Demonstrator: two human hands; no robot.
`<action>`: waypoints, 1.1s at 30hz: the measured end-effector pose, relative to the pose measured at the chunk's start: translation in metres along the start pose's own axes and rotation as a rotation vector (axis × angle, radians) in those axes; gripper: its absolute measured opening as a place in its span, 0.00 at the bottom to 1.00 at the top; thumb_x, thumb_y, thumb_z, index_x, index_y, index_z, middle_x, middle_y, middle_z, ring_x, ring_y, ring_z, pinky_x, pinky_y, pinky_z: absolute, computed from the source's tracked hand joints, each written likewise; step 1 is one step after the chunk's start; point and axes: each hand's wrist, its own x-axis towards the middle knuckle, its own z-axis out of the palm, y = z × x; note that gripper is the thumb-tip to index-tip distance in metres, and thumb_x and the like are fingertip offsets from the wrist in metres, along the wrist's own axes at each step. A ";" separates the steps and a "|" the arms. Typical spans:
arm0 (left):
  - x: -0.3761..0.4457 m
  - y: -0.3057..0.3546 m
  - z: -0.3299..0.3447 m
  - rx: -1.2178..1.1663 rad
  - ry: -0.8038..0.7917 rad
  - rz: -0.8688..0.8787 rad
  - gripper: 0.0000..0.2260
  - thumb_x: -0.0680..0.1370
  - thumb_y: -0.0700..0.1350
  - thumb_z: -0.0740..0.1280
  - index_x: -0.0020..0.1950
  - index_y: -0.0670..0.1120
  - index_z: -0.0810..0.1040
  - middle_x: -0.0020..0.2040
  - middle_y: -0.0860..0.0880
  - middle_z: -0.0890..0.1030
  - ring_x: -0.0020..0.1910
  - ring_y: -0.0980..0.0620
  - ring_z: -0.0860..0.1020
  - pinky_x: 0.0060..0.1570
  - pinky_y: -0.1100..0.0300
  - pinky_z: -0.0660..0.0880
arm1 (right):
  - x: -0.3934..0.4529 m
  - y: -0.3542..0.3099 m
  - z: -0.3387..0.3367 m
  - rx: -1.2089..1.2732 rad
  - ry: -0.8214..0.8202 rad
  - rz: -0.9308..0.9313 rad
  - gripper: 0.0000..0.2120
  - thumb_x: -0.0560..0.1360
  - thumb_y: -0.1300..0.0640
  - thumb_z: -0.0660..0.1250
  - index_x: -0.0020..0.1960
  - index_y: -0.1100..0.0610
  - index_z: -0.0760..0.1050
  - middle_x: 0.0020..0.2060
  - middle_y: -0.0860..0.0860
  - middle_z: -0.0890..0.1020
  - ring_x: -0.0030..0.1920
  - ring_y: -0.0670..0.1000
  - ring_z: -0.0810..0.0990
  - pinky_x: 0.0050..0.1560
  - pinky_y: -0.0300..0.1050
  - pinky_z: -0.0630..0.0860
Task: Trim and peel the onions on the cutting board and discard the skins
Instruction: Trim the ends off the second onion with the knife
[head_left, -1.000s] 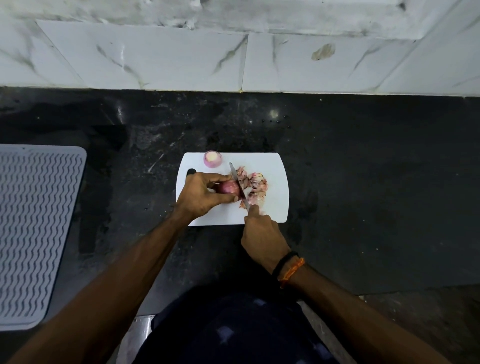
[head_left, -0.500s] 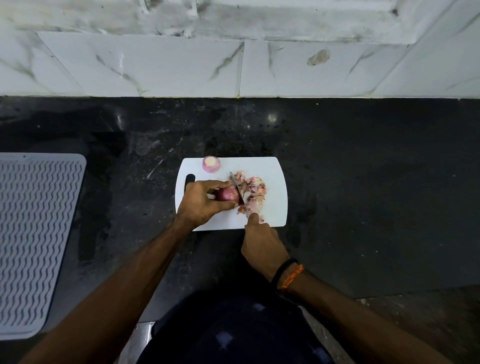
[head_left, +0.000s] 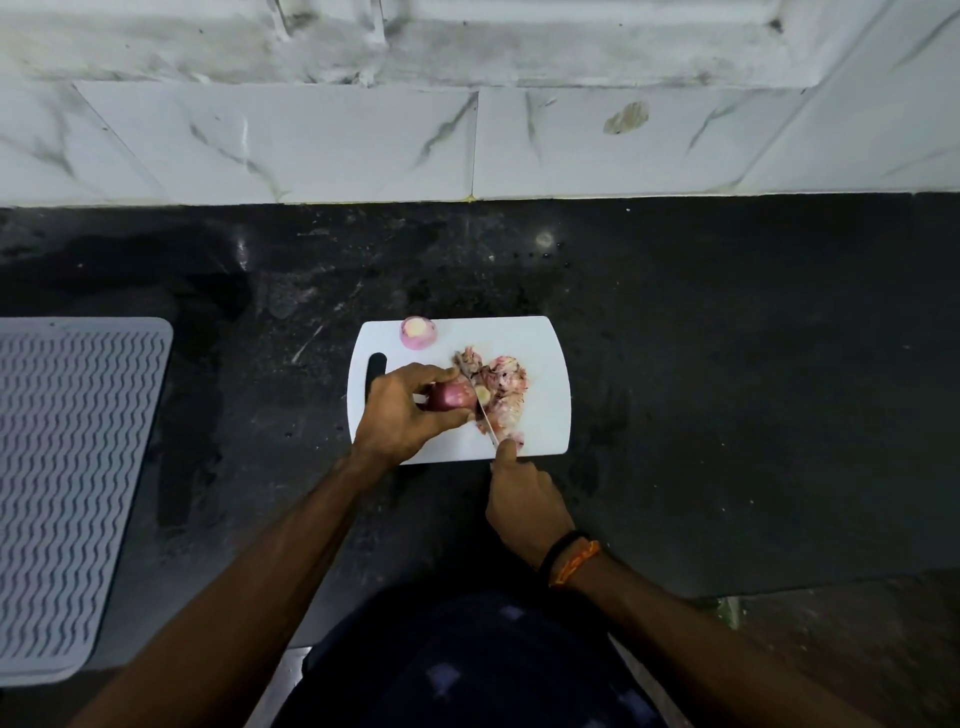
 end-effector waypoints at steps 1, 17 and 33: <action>-0.001 0.000 0.000 -0.005 0.003 -0.003 0.26 0.65 0.50 0.82 0.60 0.45 0.82 0.56 0.51 0.83 0.51 0.54 0.81 0.49 0.62 0.80 | -0.002 0.003 0.001 -0.015 -0.013 -0.001 0.24 0.80 0.61 0.55 0.75 0.63 0.54 0.54 0.62 0.80 0.53 0.63 0.81 0.50 0.56 0.76; -0.024 0.007 0.012 -0.053 0.112 0.085 0.20 0.63 0.44 0.78 0.51 0.51 0.77 0.54 0.53 0.78 0.54 0.56 0.77 0.49 0.58 0.79 | -0.013 0.021 0.005 0.043 -0.020 0.013 0.12 0.81 0.60 0.55 0.63 0.58 0.62 0.48 0.60 0.82 0.49 0.64 0.82 0.48 0.56 0.77; -0.034 0.015 0.028 -0.043 0.243 0.061 0.22 0.65 0.39 0.77 0.55 0.51 0.75 0.54 0.55 0.75 0.54 0.52 0.76 0.51 0.56 0.77 | -0.014 0.023 0.003 0.052 -0.040 0.006 0.12 0.80 0.59 0.55 0.63 0.58 0.62 0.50 0.60 0.81 0.49 0.64 0.82 0.50 0.59 0.79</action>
